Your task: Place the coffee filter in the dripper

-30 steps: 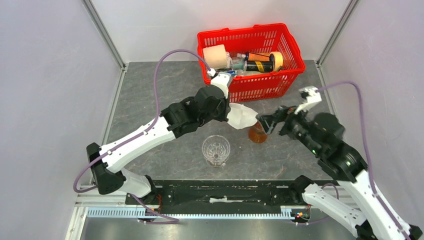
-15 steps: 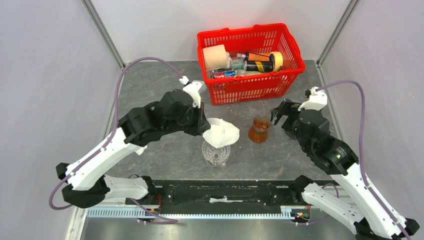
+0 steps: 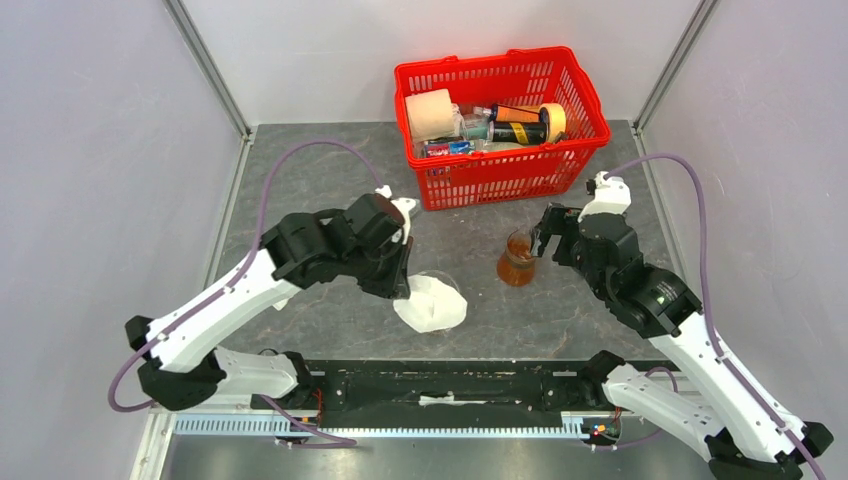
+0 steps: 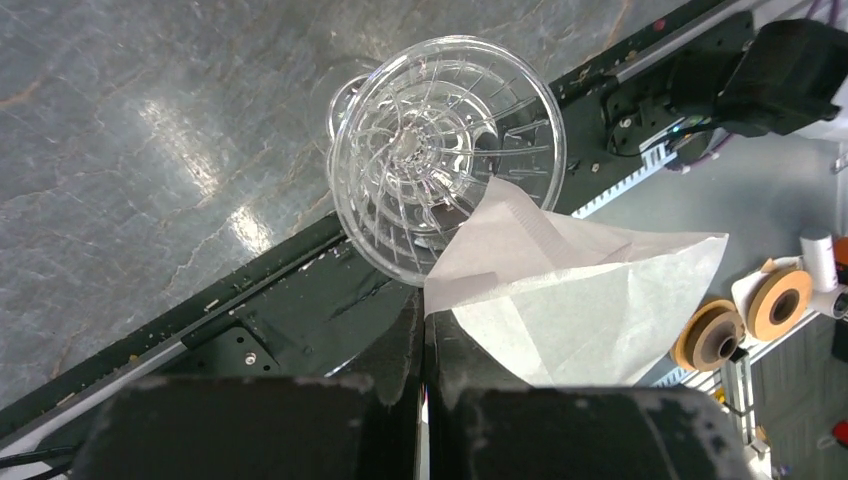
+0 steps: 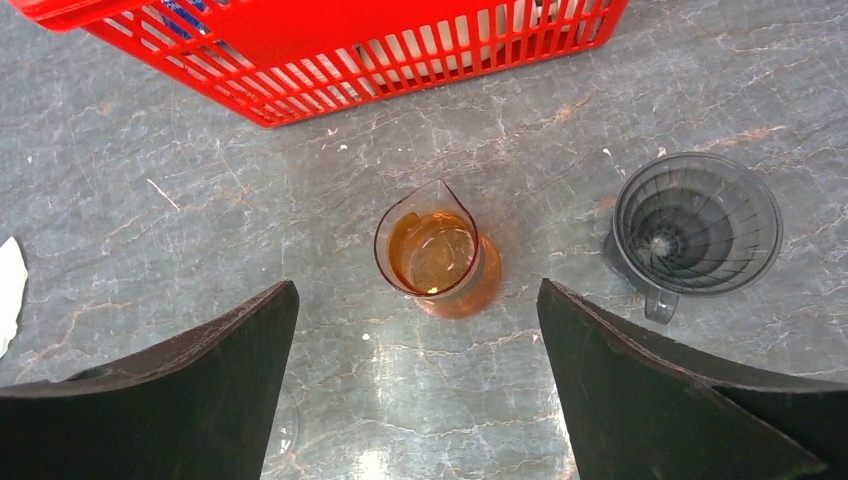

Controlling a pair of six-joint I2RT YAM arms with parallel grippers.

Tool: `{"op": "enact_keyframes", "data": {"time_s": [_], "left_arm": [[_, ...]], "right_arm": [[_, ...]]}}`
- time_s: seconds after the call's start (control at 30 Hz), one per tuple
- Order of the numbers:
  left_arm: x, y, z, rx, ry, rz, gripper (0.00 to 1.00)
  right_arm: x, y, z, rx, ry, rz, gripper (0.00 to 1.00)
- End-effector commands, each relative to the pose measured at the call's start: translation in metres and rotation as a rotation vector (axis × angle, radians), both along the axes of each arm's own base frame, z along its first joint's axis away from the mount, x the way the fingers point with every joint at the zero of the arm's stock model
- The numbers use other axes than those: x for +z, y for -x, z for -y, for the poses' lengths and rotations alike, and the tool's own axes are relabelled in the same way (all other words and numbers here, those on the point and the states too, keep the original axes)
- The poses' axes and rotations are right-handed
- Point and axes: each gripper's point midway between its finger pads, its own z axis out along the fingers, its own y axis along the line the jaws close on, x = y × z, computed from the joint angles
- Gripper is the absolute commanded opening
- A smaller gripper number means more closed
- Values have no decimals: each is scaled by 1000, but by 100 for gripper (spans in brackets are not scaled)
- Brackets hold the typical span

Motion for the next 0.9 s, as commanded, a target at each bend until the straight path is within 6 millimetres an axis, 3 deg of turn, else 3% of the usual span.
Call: {"op": "enact_keyframes", "data": {"time_s": [0.0,0.33,0.5,0.63,0.7,0.77,0.87], "left_arm": [[-18,2,16,-42,-29,-73,2],[-36,-11,20,-49,-118,-71,14],[-31,-13,12,-34,-143,-51,31],[-16,-17,2,-1,-132,5,66],[-6,-20,-2,15,-117,40,77],[4,-22,-6,28,-99,75,85],[24,-25,-6,34,-50,124,87]], "right_arm": [[-4,-2,-3,22,20,-7,97],[-12,-1,-3,28,36,-23,97],[-11,-1,-5,41,42,-24,97],[-8,-1,-7,56,41,-21,97],[-6,-1,-9,67,36,-17,97],[-4,0,-10,78,33,-16,97],[-2,1,-11,87,30,-11,97]]}}
